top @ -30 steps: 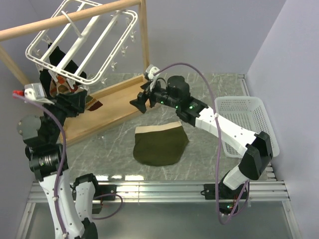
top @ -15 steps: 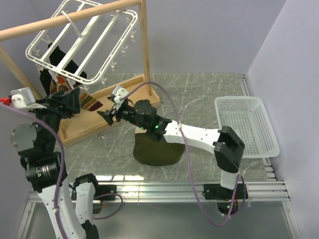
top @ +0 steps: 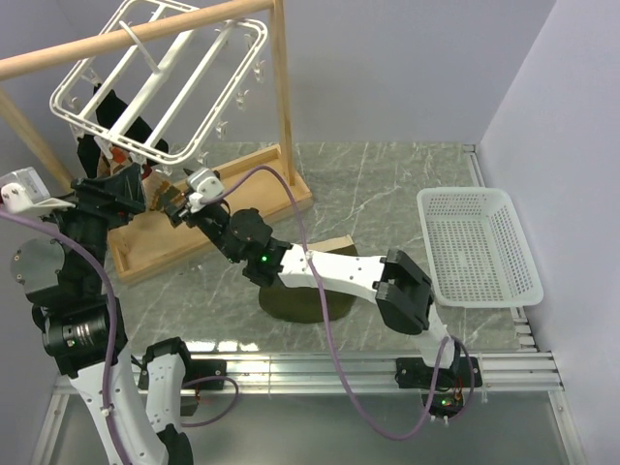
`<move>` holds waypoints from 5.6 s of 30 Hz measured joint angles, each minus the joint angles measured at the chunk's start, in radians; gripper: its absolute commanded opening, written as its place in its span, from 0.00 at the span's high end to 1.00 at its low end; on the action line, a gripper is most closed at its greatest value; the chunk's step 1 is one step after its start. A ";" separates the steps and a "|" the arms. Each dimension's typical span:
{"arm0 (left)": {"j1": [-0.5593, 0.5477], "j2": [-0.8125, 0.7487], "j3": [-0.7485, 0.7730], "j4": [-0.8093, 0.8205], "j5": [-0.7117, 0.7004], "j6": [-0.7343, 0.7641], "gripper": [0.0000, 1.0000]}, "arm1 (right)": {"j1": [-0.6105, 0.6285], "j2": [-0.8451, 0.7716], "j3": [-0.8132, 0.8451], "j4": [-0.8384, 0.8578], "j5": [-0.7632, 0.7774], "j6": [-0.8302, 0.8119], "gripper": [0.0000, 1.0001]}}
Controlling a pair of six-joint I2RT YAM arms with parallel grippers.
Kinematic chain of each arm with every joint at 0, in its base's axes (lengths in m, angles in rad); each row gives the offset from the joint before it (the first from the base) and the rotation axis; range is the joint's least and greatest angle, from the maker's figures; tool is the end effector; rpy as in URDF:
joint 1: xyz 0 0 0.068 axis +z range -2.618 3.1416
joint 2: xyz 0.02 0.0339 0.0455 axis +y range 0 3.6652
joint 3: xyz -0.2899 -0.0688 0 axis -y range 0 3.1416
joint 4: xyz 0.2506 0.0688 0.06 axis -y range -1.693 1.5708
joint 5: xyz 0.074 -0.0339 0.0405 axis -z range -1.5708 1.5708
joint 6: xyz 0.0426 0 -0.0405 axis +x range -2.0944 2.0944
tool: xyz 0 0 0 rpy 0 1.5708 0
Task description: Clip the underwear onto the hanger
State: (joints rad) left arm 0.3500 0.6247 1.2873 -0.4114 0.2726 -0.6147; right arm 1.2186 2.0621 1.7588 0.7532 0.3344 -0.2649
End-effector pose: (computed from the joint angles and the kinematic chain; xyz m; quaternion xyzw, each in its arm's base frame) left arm 0.0574 0.0087 0.5131 -0.1866 0.5878 -0.1859 0.7650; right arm 0.1914 0.4802 0.4012 -0.2502 0.4817 0.3047 0.7826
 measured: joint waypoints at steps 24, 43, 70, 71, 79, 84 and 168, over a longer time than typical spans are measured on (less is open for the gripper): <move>0.000 0.022 -0.009 -0.162 -0.069 0.058 0.24 | -0.035 0.095 0.147 -0.046 -0.053 -0.085 0.49; 0.000 0.068 -0.032 -0.207 0.016 0.168 0.23 | -0.040 0.047 0.146 -0.094 -0.180 -0.094 1.00; 0.154 0.227 0.105 -0.072 0.588 0.328 0.39 | -0.187 0.016 0.270 -0.509 -0.634 0.272 1.00; 0.208 0.235 0.102 -0.042 0.650 0.294 0.39 | -0.190 0.016 0.271 -0.510 -0.640 0.281 1.00; 0.557 0.260 -0.096 0.418 1.056 -0.142 0.34 | -0.222 0.016 0.272 -0.517 -0.696 0.357 1.00; 0.563 0.268 -0.039 0.261 1.147 0.022 0.32 | -0.225 0.016 0.272 -0.522 -0.742 0.380 1.00; 0.240 0.668 0.497 -0.940 1.201 1.288 0.46 | -0.204 0.019 0.300 -0.500 -0.879 0.428 1.00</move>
State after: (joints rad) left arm 0.5896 1.2930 1.7840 -1.3518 1.4731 0.6731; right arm 1.0149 2.0815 2.0590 0.2527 -0.5449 0.1631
